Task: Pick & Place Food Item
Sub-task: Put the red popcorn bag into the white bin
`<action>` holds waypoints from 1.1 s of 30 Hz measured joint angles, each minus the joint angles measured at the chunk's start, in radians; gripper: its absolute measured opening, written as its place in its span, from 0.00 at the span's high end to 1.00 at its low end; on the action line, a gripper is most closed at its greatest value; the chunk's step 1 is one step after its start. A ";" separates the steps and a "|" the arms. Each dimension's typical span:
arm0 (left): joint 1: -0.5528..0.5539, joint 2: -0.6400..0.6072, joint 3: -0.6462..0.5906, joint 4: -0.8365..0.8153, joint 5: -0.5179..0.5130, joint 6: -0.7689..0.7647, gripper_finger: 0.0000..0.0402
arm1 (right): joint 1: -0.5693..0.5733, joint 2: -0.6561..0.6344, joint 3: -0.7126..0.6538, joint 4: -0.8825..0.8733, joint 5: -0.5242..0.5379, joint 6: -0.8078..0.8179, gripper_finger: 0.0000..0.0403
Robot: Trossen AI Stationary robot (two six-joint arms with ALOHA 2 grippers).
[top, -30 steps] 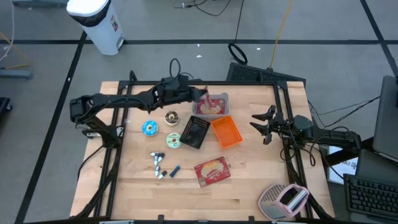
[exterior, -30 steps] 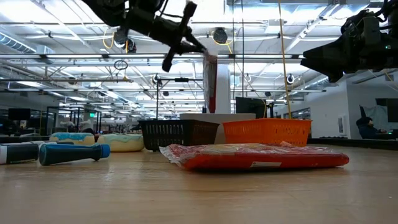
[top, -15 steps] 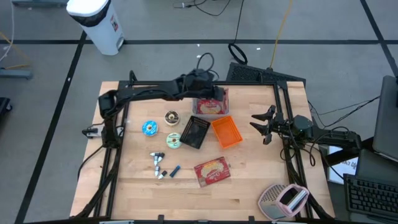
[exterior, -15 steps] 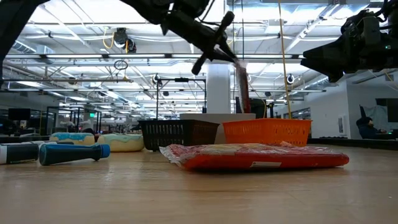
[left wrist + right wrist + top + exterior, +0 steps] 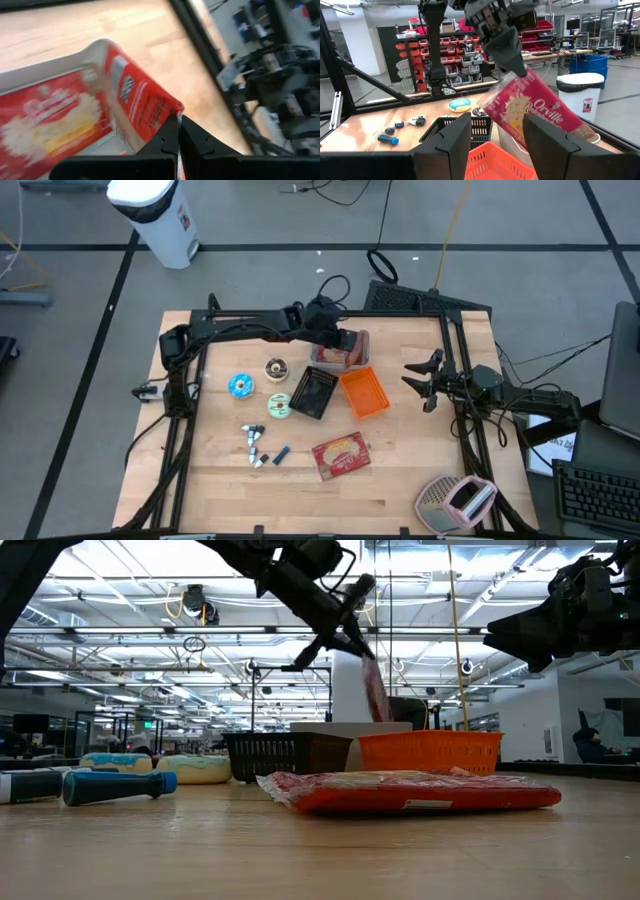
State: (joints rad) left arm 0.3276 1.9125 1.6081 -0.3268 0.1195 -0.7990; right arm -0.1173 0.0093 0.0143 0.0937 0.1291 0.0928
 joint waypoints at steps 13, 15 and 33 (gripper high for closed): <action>0.014 -0.001 0.000 -0.104 -0.101 0.023 1.00 | 0.000 0.000 0.000 0.000 0.000 0.000 0.59; 0.018 -0.001 0.000 -0.118 -0.115 0.023 1.00 | 0.000 0.000 0.000 0.000 0.000 0.000 0.59; 0.051 -0.001 0.000 -0.199 -0.211 0.092 0.66 | 0.000 0.000 0.000 0.000 0.000 0.000 0.59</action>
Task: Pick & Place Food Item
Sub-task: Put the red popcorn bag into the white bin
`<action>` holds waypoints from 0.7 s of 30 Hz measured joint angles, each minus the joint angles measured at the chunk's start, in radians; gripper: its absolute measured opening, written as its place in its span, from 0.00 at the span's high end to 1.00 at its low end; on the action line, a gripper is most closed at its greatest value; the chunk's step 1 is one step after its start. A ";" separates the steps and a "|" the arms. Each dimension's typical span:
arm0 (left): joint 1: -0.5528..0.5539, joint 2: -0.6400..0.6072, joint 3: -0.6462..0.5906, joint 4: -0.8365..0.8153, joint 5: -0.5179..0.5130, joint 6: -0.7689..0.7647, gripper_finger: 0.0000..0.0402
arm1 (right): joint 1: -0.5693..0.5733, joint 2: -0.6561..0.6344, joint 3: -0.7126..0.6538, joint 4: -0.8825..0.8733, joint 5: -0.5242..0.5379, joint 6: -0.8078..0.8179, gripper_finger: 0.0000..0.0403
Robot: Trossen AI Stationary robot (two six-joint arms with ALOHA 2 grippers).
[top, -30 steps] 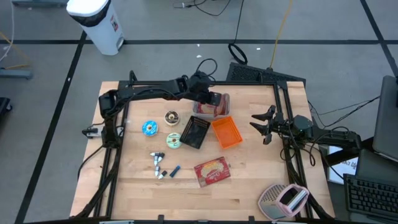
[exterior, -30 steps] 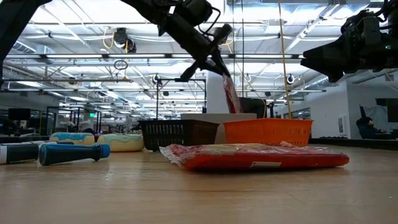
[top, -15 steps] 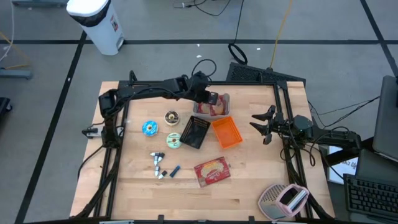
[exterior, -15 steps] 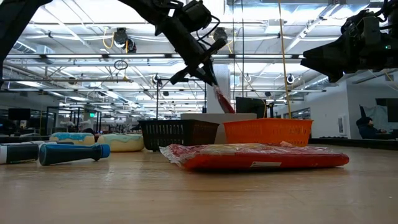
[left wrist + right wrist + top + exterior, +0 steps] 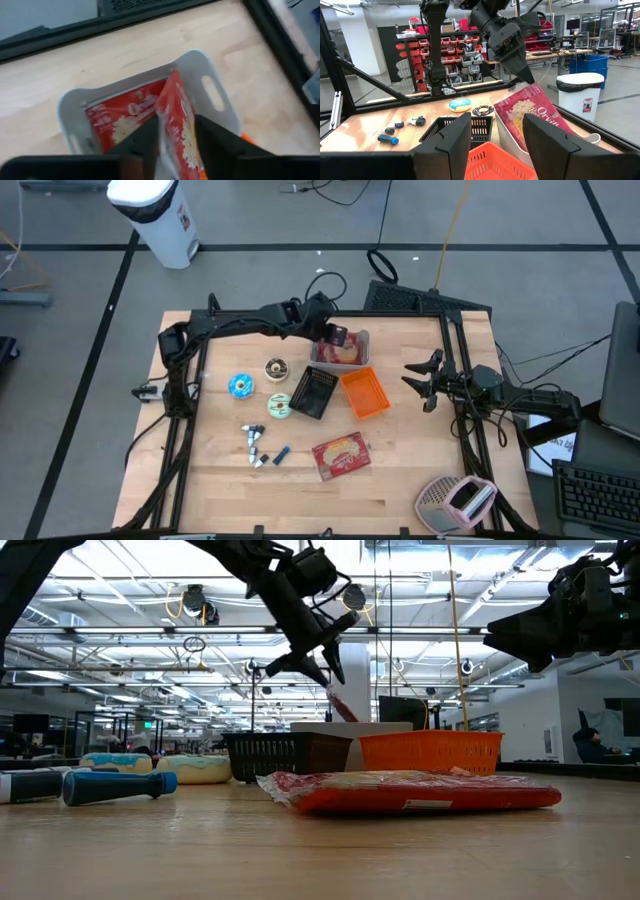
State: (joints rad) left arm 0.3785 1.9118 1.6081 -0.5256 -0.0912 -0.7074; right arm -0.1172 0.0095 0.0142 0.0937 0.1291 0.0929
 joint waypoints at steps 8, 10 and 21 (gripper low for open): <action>0.035 -0.008 0.000 -0.015 -0.043 0.116 0.40 | 0.000 0.000 0.000 0.000 0.000 0.000 0.59; 0.043 -0.018 -0.001 -0.025 -0.043 0.126 0.36 | 0.000 0.000 0.000 0.000 0.000 0.000 0.59; -0.120 -0.192 -0.001 -0.004 -0.230 0.325 0.35 | 0.000 0.000 0.000 0.000 0.000 0.000 0.59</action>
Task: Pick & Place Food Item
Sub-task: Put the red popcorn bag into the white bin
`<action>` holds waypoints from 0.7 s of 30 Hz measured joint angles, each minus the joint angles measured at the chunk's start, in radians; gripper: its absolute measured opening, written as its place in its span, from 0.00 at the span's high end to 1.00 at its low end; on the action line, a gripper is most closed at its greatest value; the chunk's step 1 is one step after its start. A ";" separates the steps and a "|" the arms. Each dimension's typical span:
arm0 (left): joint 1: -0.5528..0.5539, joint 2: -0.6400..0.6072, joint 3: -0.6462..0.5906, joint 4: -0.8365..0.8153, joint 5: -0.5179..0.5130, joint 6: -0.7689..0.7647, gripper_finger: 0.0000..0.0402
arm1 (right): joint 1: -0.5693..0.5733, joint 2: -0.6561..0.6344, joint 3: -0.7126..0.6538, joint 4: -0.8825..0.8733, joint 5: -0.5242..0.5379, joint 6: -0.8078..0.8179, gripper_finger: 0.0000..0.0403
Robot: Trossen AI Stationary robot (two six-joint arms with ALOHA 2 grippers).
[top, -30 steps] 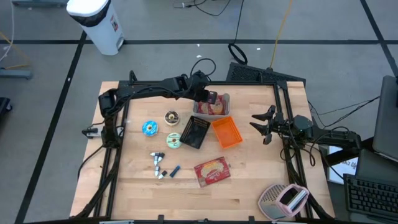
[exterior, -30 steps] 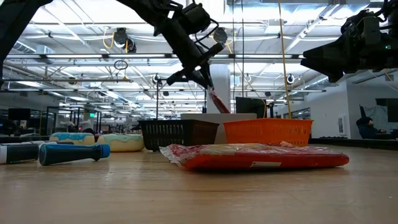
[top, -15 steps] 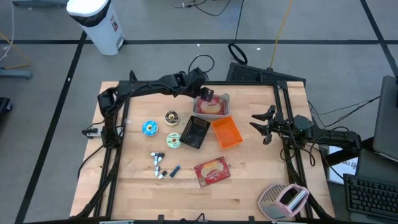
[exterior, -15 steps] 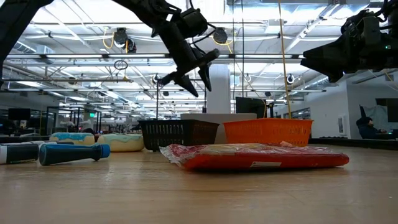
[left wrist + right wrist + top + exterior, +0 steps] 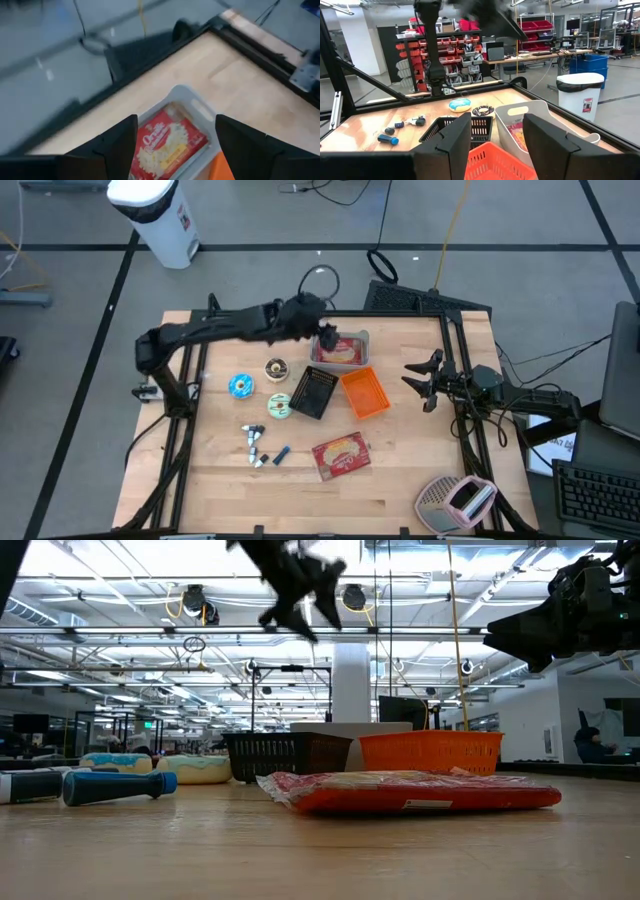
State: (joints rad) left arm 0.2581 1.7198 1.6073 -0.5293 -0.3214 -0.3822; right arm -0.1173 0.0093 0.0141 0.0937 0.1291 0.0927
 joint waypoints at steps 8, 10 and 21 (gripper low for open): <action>-0.372 -0.045 -0.023 0.075 -0.363 0.166 0.37 | 0.000 0.000 0.000 0.000 0.000 0.000 0.59; -0.456 -0.046 -0.023 0.082 -0.406 0.186 0.37 | 0.000 0.000 0.000 0.000 0.000 0.000 0.59; -0.718 -0.054 -0.127 0.476 -0.268 0.330 0.37 | 0.000 0.000 0.000 0.000 0.000 0.000 0.59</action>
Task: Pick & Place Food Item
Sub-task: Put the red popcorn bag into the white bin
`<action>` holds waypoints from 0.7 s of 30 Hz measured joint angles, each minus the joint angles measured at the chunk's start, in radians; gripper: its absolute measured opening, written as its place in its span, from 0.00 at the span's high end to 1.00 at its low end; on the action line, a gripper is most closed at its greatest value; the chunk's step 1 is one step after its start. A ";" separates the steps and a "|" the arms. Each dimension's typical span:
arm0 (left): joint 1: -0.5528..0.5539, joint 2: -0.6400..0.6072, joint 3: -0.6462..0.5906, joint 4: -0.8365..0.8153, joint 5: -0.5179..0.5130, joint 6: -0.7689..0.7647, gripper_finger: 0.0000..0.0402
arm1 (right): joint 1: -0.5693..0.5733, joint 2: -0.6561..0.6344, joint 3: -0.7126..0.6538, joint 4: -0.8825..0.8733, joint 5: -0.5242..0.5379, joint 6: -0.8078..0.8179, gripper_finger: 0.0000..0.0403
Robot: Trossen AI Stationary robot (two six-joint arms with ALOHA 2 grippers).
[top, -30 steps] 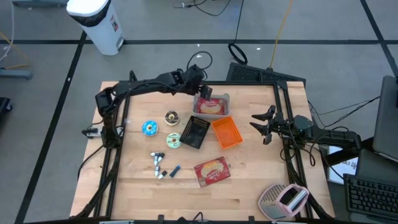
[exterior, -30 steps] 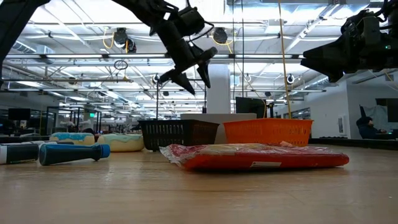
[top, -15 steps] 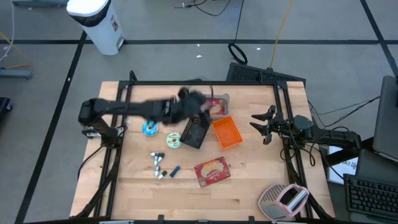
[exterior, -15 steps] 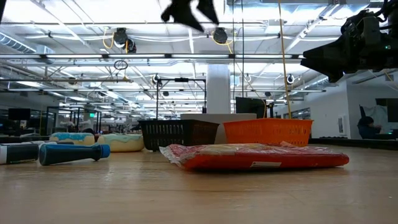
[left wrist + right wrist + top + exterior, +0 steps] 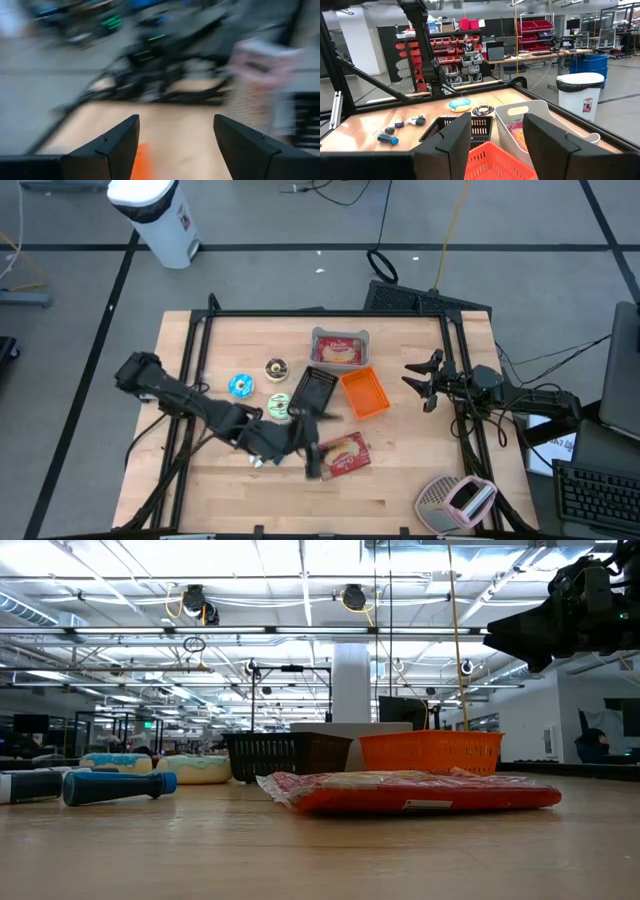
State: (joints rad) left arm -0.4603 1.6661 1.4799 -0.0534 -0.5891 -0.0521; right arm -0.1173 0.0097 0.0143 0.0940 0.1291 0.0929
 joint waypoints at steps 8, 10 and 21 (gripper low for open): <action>-0.017 -0.001 -0.320 0.412 0.088 -0.075 0.37 | 0.000 0.000 0.000 0.000 0.000 0.000 0.59; -0.024 -0.001 -0.354 0.346 0.024 -0.201 0.37 | 0.000 0.000 0.000 0.000 0.000 0.000 0.59; -0.073 0.024 -0.354 -0.134 -0.018 -0.706 0.37 | 0.000 0.000 0.000 0.000 0.000 0.000 0.59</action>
State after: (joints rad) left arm -0.5336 1.6906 1.1255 -0.1872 -0.6071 -0.7578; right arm -0.1173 0.0095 0.0143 0.0939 0.1291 0.0929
